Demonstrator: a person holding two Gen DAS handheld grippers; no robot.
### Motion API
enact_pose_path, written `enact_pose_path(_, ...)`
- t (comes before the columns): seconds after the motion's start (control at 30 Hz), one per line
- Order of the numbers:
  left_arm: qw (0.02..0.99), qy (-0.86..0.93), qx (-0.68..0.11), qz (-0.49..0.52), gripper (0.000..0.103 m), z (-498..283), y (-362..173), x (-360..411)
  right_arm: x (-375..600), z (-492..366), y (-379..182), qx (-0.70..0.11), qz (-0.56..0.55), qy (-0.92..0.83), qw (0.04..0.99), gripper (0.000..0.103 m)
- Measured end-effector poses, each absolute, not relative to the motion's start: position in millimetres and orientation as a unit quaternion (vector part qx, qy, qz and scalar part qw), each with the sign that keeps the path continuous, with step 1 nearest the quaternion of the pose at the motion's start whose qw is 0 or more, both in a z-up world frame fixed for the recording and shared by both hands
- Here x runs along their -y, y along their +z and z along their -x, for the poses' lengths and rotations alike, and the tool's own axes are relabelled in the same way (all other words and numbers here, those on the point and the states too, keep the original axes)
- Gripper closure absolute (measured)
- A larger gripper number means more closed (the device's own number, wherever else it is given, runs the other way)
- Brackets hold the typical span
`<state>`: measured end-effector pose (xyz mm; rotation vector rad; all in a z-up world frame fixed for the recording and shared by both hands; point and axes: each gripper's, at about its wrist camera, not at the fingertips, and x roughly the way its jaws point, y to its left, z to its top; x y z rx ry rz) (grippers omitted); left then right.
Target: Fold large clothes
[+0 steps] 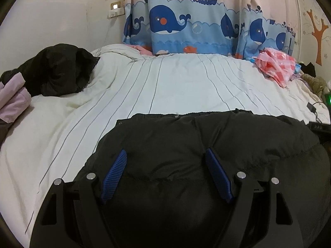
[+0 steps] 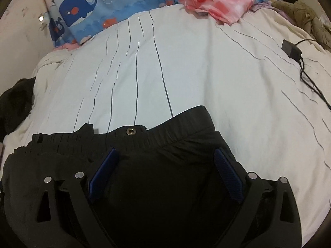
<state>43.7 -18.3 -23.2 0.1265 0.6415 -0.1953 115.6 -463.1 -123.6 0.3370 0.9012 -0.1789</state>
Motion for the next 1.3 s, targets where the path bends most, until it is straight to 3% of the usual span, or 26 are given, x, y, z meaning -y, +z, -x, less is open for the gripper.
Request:
enact_pose_path(0.2, 0.948, -0.097, -0.288, -0.093, 0.027, -32, -17, 28, 420, -133, -81, -0.383, -0.111, -0.042, 0.916, 0.010)
enact_pose_path(0.33, 0.949, -0.095, -0.281, -0.103, 0.027, -30, -19, 32, 395, -155, -114, -0.433, -0.050, -0.032, 0.899, 0.008)
enact_pose_path(0.53, 0.947, -0.100, -0.291, -0.094, 0.026, -31, -21, 31, 402, -159, -130, -0.466, -0.079, -0.024, 0.881, 0.007)
enact_pose_path(0.73, 0.949, -0.110, -0.284, -0.079, 0.022, -32, -2, 26, 434, -110, -80, -0.391, -0.065, -0.084, 0.914, 0.007)
enact_pose_path(0.83, 0.935, -0.110, -0.334, -0.055, 0.019, -58, -13, 23, 467, -105, -118, -0.430, -0.067, -0.136, 0.890, 0.007)
enact_pose_path(0.9, 0.909, -0.131, -0.395, -0.029, 0.015, -80, -36, 23, 497, -104, -161, -0.465, -0.146, -0.122, 0.865, 0.007)
enact_pose_path(0.97, 0.903, -0.137, -0.406, -0.018, 0.013, -89, -45, 25, 507, -104, -164, -0.462, -0.170, -0.123, 0.862, 0.007)
enact_pose_path(1.13, 0.893, -0.127, -0.429, -0.043, 0.013, -80, -40, 20, 496, -80, -121, -0.442, -0.168, -0.089, 0.876, 0.007)
enact_pose_path(1.3, 0.904, -0.115, -0.411, 0.008, 0.013, -17, -8, -56, 486, 17, -64, -0.385, -0.217, 0.001, 0.897, 0.007)
